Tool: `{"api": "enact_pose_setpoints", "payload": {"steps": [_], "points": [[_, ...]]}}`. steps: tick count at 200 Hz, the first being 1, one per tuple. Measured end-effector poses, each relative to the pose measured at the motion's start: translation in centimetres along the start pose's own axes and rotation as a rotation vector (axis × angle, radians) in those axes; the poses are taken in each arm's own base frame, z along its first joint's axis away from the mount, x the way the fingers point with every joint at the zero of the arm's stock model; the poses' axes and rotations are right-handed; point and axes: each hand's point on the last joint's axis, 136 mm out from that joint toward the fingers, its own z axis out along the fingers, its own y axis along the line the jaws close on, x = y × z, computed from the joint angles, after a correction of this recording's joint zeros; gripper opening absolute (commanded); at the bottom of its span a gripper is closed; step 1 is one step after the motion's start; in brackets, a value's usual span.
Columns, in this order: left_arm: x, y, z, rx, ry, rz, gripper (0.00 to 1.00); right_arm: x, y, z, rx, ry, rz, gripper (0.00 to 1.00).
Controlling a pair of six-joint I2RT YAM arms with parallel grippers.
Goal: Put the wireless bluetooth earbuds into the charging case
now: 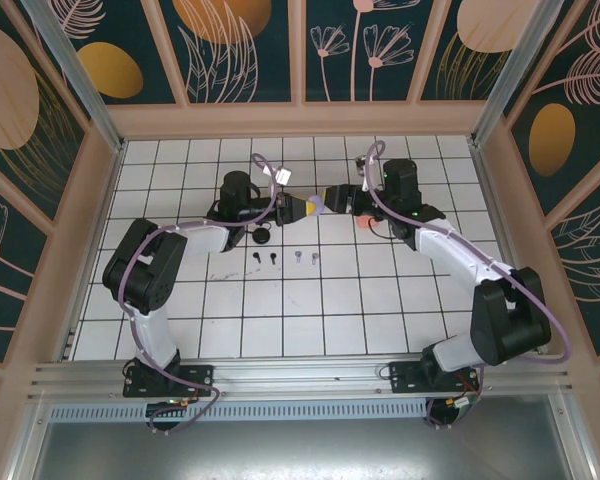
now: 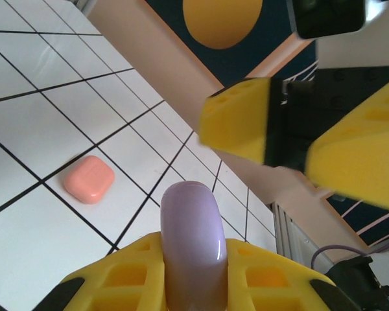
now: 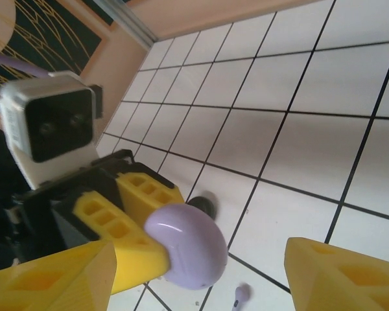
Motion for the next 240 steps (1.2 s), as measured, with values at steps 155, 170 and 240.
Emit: {"api": "enact_pose_setpoints", "payload": {"steps": [155,170,240], "points": [[-2.5,-3.3,-0.9,0.027,-0.030,0.071,0.00,2.6,-5.0,1.1,0.073,0.025,0.115,0.55],[-2.7,-3.4,-0.9,0.030,-0.035,0.082,0.00,3.0,-4.5,0.5,0.062,0.022,0.125,0.55],[-2.7,-3.7,-0.9,0.042,-0.036,0.085,0.00,0.1,1.4,-2.7,-0.107,-0.080,0.046,0.51]]}}
